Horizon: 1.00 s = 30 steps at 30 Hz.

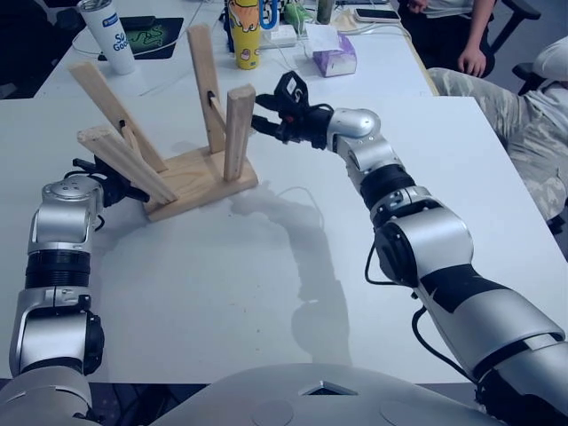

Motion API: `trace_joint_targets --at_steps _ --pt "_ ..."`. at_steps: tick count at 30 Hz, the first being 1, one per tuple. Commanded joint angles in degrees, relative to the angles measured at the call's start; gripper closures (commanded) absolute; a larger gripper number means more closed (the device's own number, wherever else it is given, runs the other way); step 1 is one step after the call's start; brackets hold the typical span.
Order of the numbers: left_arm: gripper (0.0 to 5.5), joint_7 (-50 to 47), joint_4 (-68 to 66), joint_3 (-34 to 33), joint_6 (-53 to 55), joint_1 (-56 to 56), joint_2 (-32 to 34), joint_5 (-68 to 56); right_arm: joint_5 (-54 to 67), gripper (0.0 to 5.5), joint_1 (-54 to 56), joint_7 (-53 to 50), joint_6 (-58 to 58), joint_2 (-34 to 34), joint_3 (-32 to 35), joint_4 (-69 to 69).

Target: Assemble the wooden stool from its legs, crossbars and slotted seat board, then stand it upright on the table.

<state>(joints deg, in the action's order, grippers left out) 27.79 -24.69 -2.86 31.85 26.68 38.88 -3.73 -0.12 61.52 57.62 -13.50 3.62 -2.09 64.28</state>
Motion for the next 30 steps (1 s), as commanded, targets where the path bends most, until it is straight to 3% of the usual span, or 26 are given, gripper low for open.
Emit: trace_joint_targets --at_steps 1,4,8,18,27,30 --pt "5.49 5.17 -3.86 2.11 -5.23 1.95 -2.46 -0.55 2.97 3.44 -6.48 9.86 5.97 -0.07 -3.53 -13.42" --pt "5.49 7.54 -3.95 3.10 -6.68 2.38 -3.35 -0.69 5.86 3.44 -12.44 13.24 13.78 1.82 -5.01 -26.58" --pt "5.49 8.47 0.25 3.32 -5.47 1.18 -4.26 -1.06 7.71 3.44 -17.31 9.64 20.01 3.62 -4.33 -37.52" --pt "5.49 6.25 11.73 2.93 0.27 -7.55 -6.26 -2.19 7.34 3.44 -23.43 -10.45 22.51 9.83 4.29 -44.21" --pt "5.49 -4.57 15.81 -11.33 -5.49 -9.56 -10.50 -8.05 2.56 3.44 -37.79 -31.14 35.83 8.76 4.42 -59.29" --pt "5.49 -5.10 16.88 -12.71 -5.84 -14.18 -10.73 -8.43 2.35 3.44 -42.80 -36.11 42.04 6.59 4.13 -63.87"
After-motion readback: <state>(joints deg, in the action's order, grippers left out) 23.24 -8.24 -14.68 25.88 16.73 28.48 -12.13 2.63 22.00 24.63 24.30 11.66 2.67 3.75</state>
